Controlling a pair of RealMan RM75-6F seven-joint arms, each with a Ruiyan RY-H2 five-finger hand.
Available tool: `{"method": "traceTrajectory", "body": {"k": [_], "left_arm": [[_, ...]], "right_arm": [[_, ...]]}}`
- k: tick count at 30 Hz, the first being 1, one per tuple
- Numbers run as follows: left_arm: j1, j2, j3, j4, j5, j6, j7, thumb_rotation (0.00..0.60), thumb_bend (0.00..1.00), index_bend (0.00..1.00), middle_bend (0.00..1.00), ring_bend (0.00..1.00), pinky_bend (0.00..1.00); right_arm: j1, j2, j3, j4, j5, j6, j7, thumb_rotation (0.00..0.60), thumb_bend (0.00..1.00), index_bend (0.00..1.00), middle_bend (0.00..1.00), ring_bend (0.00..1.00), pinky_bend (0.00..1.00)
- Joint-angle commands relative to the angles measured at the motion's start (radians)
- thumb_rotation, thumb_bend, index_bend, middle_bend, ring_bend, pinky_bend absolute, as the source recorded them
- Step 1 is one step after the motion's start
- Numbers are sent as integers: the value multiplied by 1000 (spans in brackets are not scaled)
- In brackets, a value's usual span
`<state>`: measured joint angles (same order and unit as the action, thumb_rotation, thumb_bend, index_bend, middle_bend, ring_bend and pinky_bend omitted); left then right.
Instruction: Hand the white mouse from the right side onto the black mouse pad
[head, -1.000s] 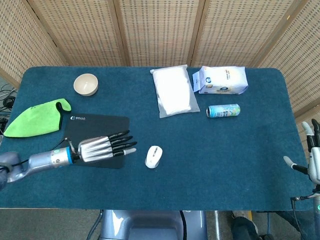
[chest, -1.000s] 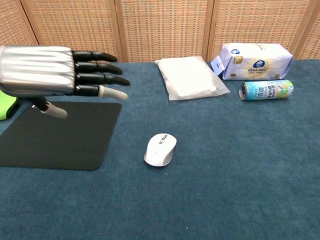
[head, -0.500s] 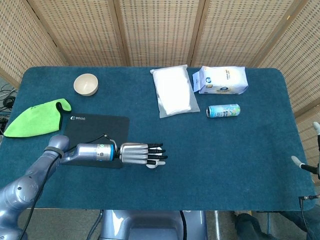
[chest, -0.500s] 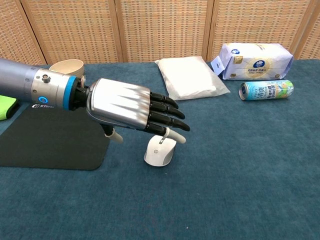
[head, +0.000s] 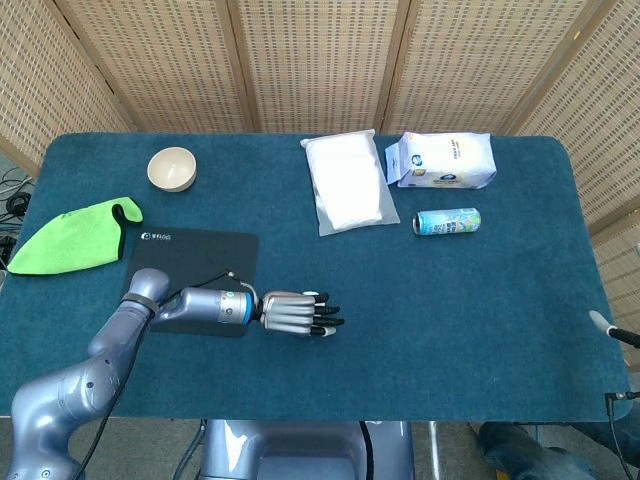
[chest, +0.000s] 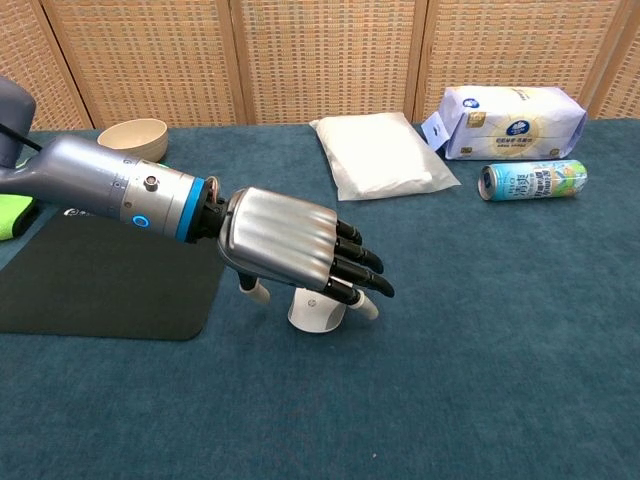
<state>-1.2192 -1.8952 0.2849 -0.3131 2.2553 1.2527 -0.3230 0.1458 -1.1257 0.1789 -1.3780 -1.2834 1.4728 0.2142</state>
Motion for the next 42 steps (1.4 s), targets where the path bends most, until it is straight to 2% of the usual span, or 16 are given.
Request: {"method": "traceTrajectory", "body": {"k": [1, 5, 10, 14, 18, 23, 28, 31, 37, 42], "left_arm": [[1, -22, 17, 28, -18, -2, 0, 600, 70, 240, 182, 171, 288], [8, -40, 32, 59, -37, 5, 1, 600, 69, 376, 308, 260, 330], [23, -62, 49, 91, -65, 18, -2, 600, 73, 475, 393, 299, 342], [31, -68, 60, 106, -83, 34, -6, 600, 80, 516, 417, 319, 355], [43, -52, 65, 115, -104, 70, -14, 600, 89, 527, 425, 323, 359], [75, 14, 85, 121, -117, 143, -23, 600, 92, 535, 430, 326, 359], [134, 88, 121, 125, -111, 208, -17, 600, 97, 535, 429, 326, 359], [211, 150, 151, 135, -108, 249, -24, 600, 102, 535, 429, 326, 359], [311, 212, 168, 158, -124, 283, -37, 600, 105, 535, 429, 326, 359], [345, 214, 177, 175, -134, 277, -44, 600, 97, 535, 429, 324, 359]], "right_arm": [[-2, 0, 5, 3, -1, -2, 7, 600, 2, 0, 0, 0, 0], [-5, 0, 10, 7, -3, -7, 18, 600, 2, 0, 0, 0, 0], [-8, 0, 17, 10, -4, -13, 25, 600, 2, 0, 0, 0, 0], [-10, -1, 19, 10, -7, -17, 21, 600, 2, 0, 0, 0, 0], [-11, -3, 21, 12, -8, -19, 12, 600, 2, 0, 0, 0, 0], [-12, -7, 23, 12, -7, -27, 1, 600, 2, 0, 0, 0, 0], [-12, -9, 23, 6, -13, -27, -15, 600, 2, 0, 0, 0, 0], [-12, -12, 20, -4, -21, -24, -34, 600, 2, 0, 0, 0, 0], [-7, -18, 21, -16, -23, -29, -62, 600, 2, 0, 0, 0, 0], [1, -22, 25, -26, -26, -35, -83, 600, 2, 0, 0, 0, 0]]}}
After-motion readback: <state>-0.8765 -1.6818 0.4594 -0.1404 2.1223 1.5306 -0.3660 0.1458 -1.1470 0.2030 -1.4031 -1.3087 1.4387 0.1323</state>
